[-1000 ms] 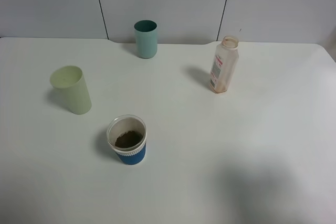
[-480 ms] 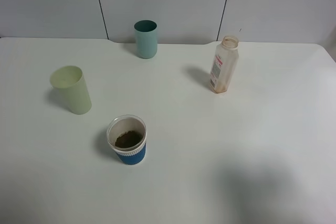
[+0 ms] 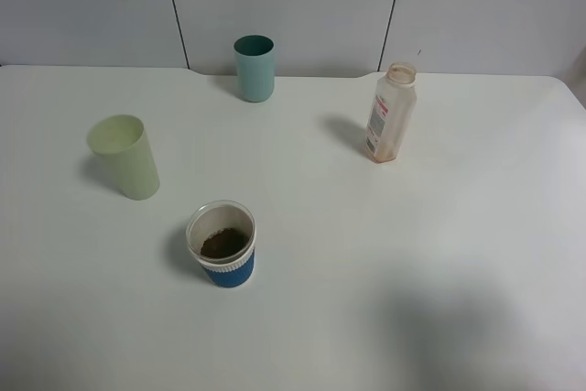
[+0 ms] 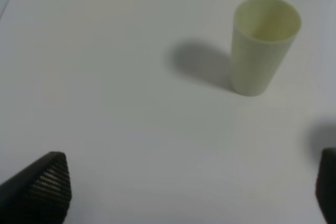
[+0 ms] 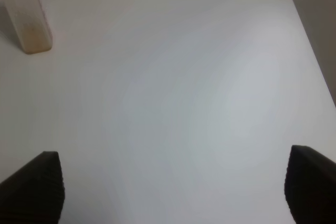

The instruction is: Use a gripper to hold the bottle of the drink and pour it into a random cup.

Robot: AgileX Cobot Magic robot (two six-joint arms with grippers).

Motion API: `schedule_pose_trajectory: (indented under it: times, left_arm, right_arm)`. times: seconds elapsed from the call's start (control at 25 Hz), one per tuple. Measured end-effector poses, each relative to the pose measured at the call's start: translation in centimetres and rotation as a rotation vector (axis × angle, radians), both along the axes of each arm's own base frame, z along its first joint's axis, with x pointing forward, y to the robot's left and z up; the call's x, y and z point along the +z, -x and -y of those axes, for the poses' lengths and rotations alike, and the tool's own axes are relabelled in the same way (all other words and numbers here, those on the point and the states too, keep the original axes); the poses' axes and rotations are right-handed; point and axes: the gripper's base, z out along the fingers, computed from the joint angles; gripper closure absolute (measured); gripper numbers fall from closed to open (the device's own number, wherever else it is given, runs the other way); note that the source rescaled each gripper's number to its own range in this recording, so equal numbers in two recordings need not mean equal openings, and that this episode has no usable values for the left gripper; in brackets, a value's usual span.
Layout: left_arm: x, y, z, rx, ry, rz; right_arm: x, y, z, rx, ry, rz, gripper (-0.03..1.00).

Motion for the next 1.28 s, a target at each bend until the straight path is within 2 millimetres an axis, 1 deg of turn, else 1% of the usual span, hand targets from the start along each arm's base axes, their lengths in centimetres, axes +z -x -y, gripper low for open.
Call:
schedule_pose_trajectory:
  times: [1.28]
  left_arm:
    - [0.0, 0.0, 0.0, 0.0, 0.0, 0.0]
  right_arm:
    - [0.0, 0.0, 0.0, 0.0, 0.0, 0.0, 0.23]
